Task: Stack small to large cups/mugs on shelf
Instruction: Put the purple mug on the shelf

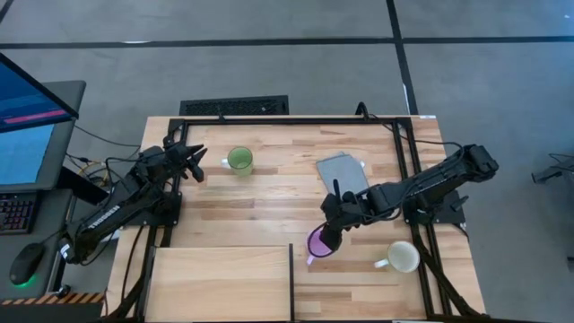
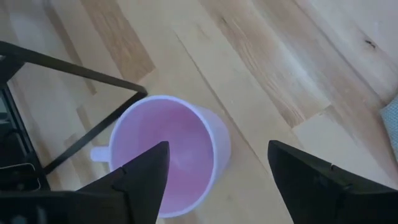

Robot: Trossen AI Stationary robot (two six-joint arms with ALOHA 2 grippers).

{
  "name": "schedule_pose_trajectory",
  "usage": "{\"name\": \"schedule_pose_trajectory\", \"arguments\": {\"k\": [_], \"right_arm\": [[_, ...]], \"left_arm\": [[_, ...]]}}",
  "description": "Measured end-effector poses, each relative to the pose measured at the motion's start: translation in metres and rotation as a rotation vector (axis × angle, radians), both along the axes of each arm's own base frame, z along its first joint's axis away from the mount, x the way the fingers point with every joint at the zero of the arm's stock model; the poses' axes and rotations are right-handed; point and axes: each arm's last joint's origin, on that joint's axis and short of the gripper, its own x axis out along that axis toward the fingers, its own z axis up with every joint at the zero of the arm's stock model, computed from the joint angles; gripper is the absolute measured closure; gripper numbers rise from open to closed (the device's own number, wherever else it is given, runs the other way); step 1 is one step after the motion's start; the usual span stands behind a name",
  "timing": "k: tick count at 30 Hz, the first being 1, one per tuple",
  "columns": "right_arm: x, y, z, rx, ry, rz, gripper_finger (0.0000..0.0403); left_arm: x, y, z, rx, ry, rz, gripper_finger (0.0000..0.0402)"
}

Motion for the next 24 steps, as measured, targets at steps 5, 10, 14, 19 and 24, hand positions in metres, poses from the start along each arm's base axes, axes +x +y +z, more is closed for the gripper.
{"name": "schedule_pose_trajectory", "arguments": {"k": [5, 10, 14, 19, 24], "right_arm": [[-0.001, 0.003, 0.000, 0.001, 0.000, 0.010, 0.0106], [-0.002, 0.007, 0.000, -0.017, -0.008, 0.014, 0.0106], [-0.001, 0.011, 0.002, -0.005, -0.043, 0.026, 0.0106], [0.000, 0.013, 0.003, -0.006, -0.062, 0.028, 0.0106], [0.000, 0.012, 0.003, -0.027, -0.068, 0.015, 0.0106]], "left_arm": [[0.000, 0.000, 0.000, 0.000, 0.000, 0.000, 0.0324], [0.000, 0.000, 0.000, 0.000, 0.000, 0.000, 0.0324], [0.000, 0.000, 0.000, 0.000, 0.000, 0.000, 0.0324], [0.000, 0.000, 0.000, 0.000, 0.000, 0.000, 0.0324], [0.000, 0.000, 0.000, 0.000, 0.000, 0.000, 0.0324]]}}
